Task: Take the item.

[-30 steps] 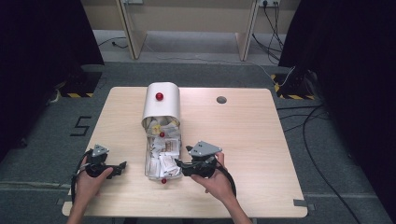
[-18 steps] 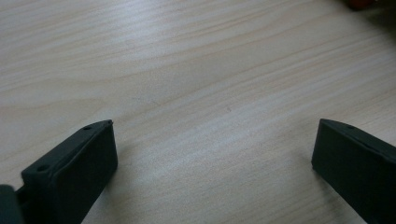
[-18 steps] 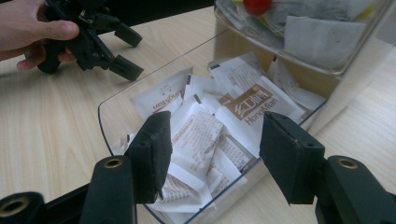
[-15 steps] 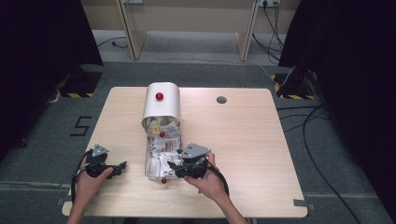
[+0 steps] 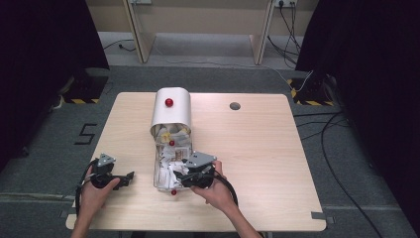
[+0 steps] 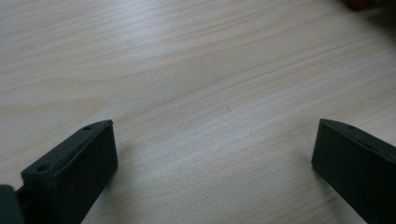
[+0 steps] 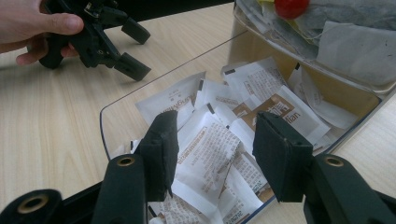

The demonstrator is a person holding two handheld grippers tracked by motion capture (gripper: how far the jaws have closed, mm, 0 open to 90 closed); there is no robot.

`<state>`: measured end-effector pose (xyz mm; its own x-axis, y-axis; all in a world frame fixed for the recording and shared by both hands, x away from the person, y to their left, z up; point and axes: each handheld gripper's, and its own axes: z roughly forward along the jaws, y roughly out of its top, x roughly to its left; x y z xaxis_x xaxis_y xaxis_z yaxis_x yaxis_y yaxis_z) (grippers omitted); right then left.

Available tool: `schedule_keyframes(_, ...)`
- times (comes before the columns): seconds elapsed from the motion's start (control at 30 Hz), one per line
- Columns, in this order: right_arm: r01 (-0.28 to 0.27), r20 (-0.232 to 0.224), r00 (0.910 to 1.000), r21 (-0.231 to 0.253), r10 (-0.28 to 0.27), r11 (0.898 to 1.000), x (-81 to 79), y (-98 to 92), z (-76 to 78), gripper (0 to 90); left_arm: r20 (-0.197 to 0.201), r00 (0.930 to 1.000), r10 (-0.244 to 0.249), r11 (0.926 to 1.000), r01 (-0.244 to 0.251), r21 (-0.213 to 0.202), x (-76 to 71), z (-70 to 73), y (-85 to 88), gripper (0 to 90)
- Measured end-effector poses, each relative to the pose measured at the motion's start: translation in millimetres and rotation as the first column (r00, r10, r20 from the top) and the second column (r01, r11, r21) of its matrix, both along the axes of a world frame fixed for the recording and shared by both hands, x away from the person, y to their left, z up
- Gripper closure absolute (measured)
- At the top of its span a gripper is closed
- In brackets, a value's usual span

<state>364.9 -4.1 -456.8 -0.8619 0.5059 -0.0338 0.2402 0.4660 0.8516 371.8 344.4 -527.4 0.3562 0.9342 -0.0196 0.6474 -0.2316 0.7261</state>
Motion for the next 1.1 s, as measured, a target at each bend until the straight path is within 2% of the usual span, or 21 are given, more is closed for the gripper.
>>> schedule_keyframes(0.37,-0.004,0.003,1.0,-0.008,0.004,1.0,5.0,6.8,-2.3,52.4,0.0,1.0,0.0,1.0,0.0,0.0,0.0,0.0,0.0,0.0)
schedule_keyframes(0.63,0.005,0.015,0.9999,-0.044,-0.004,0.999,7.5,12.3,-5.1,52.6,0.0,1.0,0.0,1.0,0.0,0.0,0.0,0.0,0.0,0.0)
schedule_keyframes(0.8,0.009,0.009,0.9999,-0.043,-0.009,0.999,10.9,13.5,-7.2,53.1,0.0,1.0,0.0,1.0,0.0,0.0,0.0,0.0,0.0,0.0)
schedule_keyframes(1.1,0.015,0.0,0.9999,-0.075,-0.015,0.997,15.2,17.7,-5.7,53.7,0.0,1.0,0.0,1.0,0.0,0.0,0.0,0.0,0.0,0.0)
